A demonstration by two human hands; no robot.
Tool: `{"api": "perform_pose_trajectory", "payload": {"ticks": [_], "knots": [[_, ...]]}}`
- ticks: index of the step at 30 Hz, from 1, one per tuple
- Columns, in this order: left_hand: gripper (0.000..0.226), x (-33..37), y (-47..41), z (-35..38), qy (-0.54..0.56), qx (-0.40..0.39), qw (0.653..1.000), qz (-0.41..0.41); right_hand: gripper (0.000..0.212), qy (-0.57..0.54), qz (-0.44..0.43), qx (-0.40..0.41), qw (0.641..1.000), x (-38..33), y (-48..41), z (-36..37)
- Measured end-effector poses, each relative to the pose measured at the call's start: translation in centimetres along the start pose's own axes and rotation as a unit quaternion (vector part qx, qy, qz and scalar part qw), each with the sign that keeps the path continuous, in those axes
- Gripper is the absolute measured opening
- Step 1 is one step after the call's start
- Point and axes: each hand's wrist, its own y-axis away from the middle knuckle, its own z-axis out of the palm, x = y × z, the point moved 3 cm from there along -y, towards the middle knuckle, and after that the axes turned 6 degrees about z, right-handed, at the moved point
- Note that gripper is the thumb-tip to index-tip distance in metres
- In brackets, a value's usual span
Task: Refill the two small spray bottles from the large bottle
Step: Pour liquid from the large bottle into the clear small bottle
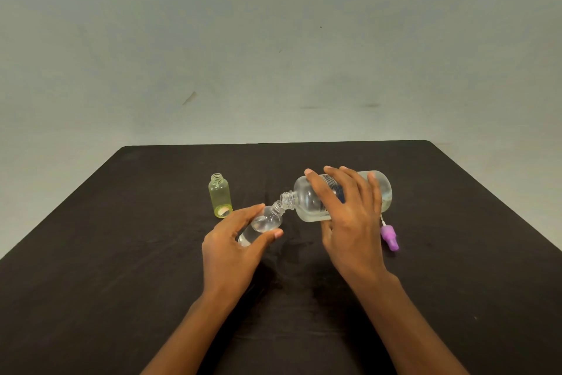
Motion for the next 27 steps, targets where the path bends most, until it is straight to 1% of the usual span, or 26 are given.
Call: {"api": "perform_pose_trajectory", "payload": {"ticks": [12,27], "knots": [[0.042,0.04,-0.06,-0.01,0.008,0.002,1.0,-0.014,0.085,-0.003,0.0,0.0,1.0,0.0,0.01,-0.01],[0.044,0.01,-0.06,-0.06,0.003,0.005,1.0,0.004,0.082,0.002,0.002,0.0,1.0,-0.06,-0.03,-0.11]]}}
